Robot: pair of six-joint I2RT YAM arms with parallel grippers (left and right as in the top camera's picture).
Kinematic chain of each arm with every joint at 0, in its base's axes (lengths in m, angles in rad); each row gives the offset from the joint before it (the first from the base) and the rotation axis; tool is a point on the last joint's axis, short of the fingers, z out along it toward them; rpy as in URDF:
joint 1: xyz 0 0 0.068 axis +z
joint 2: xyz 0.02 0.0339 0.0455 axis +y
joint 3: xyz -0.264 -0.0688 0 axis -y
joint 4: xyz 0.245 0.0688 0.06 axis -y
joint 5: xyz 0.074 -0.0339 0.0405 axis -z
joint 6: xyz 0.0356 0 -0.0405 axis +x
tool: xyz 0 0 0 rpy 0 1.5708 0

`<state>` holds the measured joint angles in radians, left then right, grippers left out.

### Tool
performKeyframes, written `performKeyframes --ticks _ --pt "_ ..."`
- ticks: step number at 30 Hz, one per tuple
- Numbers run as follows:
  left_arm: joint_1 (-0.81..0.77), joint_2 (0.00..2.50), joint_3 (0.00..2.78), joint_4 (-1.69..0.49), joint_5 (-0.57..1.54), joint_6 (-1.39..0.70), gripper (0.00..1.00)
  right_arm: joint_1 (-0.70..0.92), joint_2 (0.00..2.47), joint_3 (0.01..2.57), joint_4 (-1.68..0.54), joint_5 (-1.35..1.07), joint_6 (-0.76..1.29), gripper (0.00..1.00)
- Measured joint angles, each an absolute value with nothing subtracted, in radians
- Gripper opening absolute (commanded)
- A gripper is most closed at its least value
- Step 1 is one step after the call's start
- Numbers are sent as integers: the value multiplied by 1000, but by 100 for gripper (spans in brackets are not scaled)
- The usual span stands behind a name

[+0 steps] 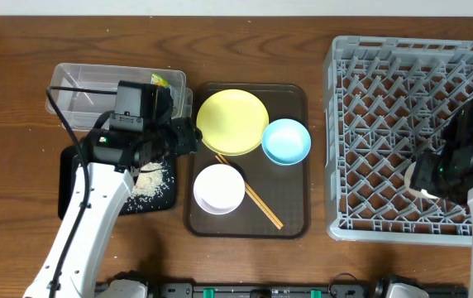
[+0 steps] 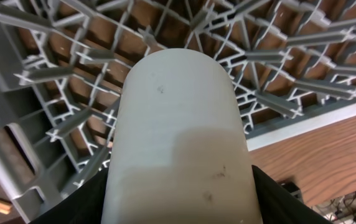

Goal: Sort waste into correct bins and load items into the dishwasher rack
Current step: 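Place the white cup into the dish rack with the right gripper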

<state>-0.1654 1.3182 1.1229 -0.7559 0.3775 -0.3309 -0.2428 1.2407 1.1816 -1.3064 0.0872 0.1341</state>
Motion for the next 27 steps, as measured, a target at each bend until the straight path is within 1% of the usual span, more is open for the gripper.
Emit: performKeyframes --ticks 5,6,10,11,12,13,14,27 --pt "-165 1318 1122 -756 376 -331 50 -243 1245 1094 -1222 87 138 17" --pt "-165 1318 1122 -756 375 -331 50 -243 1245 1076 -1203 87 140 23" --pt "-165 1318 1123 -756 374 -331 50 -243 1250 1022 -1143 85 147 62" --pt "-165 1318 1123 -757 374 -331 50 -243 1250 1016 -1135 81 152 73" --pt "-165 1318 1122 -757 374 -331 53 -243 1250 1014 -1127 78 157 85" --pt "-165 1318 1122 -760 374 -329 54 -243 1250 1013 -1118 72 157 94" --pt "-165 1318 1123 -762 374 -327 55 -243 1250 1013 -1108 64 159 99" --pt "-165 1318 1122 -846 358 -316 57 -243 1250 1031 -1068 -38 156 99"
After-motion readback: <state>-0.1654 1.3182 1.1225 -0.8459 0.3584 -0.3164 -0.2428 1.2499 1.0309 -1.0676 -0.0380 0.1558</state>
